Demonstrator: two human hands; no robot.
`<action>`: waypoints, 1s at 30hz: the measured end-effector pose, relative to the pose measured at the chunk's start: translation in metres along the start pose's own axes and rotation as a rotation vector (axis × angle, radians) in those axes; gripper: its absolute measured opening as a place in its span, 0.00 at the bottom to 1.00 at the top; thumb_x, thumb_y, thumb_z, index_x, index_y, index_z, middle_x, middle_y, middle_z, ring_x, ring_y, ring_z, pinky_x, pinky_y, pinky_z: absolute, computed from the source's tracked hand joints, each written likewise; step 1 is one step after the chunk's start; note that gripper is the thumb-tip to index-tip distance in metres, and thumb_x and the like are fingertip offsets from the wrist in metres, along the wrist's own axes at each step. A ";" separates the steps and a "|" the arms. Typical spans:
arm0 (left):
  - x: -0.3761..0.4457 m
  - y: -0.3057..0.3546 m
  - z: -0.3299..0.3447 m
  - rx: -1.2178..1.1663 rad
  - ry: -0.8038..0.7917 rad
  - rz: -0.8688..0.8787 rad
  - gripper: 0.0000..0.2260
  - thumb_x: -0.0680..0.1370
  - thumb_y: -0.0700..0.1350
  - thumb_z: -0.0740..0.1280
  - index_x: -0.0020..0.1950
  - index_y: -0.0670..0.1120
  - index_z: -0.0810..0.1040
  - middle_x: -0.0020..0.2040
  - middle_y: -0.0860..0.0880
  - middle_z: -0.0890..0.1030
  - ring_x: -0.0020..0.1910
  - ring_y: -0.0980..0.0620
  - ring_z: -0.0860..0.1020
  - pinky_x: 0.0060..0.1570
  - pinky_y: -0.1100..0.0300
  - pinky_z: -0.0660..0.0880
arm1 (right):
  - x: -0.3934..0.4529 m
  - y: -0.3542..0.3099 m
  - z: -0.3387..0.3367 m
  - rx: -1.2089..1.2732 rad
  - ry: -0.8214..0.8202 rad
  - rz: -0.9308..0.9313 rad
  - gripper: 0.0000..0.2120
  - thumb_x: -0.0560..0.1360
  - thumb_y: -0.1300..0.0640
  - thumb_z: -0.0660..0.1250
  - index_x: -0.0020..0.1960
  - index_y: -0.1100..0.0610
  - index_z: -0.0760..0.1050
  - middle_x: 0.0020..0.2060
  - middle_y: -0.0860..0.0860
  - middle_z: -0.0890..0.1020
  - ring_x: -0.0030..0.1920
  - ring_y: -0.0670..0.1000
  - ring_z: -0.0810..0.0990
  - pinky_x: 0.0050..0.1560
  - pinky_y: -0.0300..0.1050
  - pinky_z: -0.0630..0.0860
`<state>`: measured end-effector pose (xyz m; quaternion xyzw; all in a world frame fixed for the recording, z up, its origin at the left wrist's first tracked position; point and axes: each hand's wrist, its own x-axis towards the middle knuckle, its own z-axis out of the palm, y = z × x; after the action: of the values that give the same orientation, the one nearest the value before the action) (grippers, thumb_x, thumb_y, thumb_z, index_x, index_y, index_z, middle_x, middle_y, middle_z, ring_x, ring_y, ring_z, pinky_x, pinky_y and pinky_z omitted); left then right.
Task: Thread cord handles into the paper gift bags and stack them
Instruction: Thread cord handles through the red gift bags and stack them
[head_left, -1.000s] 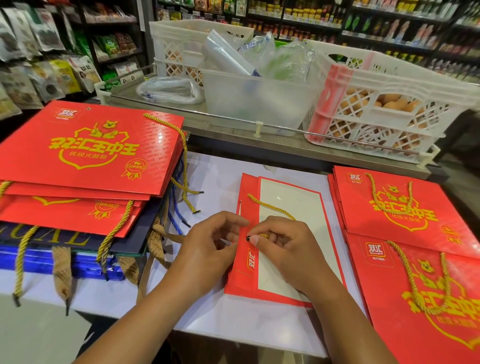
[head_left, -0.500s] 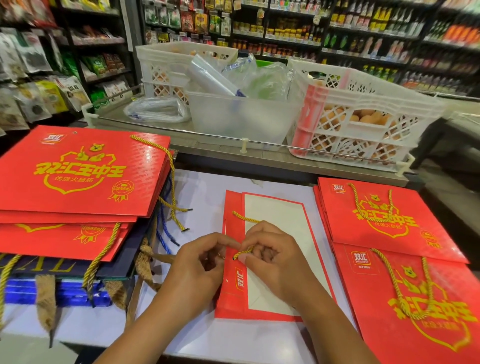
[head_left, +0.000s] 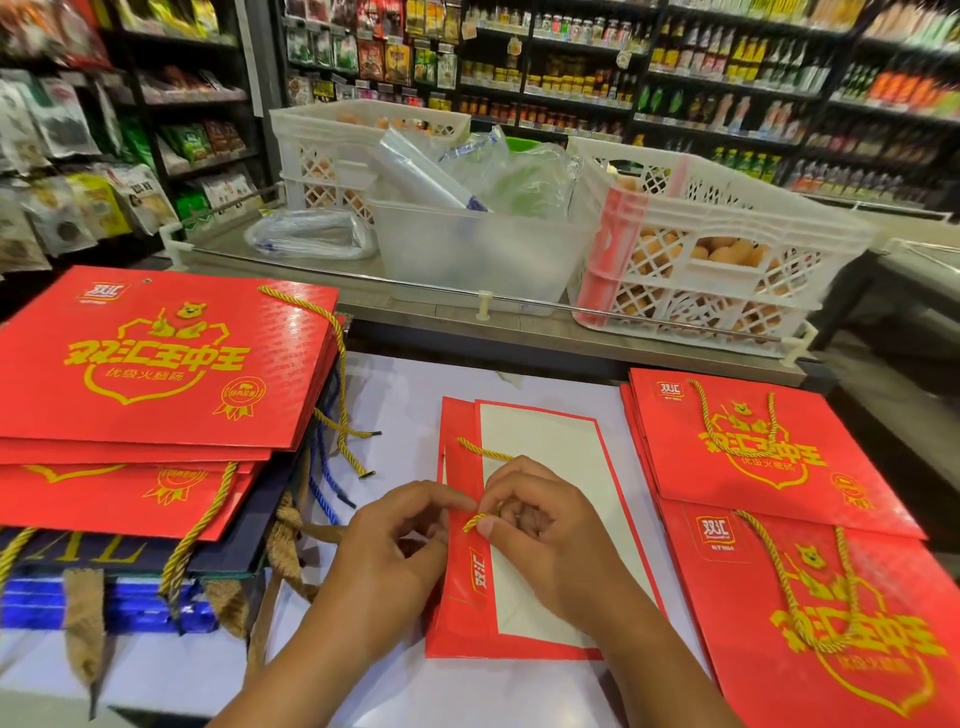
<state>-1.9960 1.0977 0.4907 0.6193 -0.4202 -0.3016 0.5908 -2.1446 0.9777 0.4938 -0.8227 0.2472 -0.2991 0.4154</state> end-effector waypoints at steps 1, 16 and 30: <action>0.000 -0.001 0.000 0.011 0.006 -0.002 0.16 0.81 0.34 0.68 0.49 0.56 0.87 0.45 0.49 0.86 0.42 0.50 0.84 0.43 0.53 0.82 | 0.000 0.001 0.000 0.004 0.005 0.005 0.05 0.77 0.59 0.74 0.46 0.50 0.82 0.47 0.44 0.80 0.46 0.52 0.79 0.47 0.38 0.77; -0.001 0.001 -0.001 -0.054 0.135 -0.041 0.14 0.80 0.33 0.67 0.44 0.50 0.86 0.37 0.46 0.82 0.35 0.50 0.77 0.35 0.55 0.73 | -0.010 -0.020 -0.006 -0.285 0.021 -0.087 0.19 0.77 0.54 0.74 0.65 0.40 0.75 0.61 0.35 0.74 0.60 0.45 0.77 0.61 0.38 0.75; -0.005 0.023 -0.008 -0.166 0.211 0.041 0.16 0.75 0.25 0.67 0.36 0.45 0.82 0.35 0.43 0.82 0.33 0.49 0.77 0.30 0.61 0.73 | -0.112 -0.002 -0.021 -0.579 0.142 -0.050 0.43 0.69 0.46 0.68 0.82 0.39 0.57 0.80 0.38 0.63 0.79 0.42 0.62 0.75 0.52 0.67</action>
<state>-1.9957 1.1072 0.5131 0.5878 -0.3418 -0.2565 0.6870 -2.2371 1.0403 0.4732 -0.8898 0.3304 -0.2830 0.1376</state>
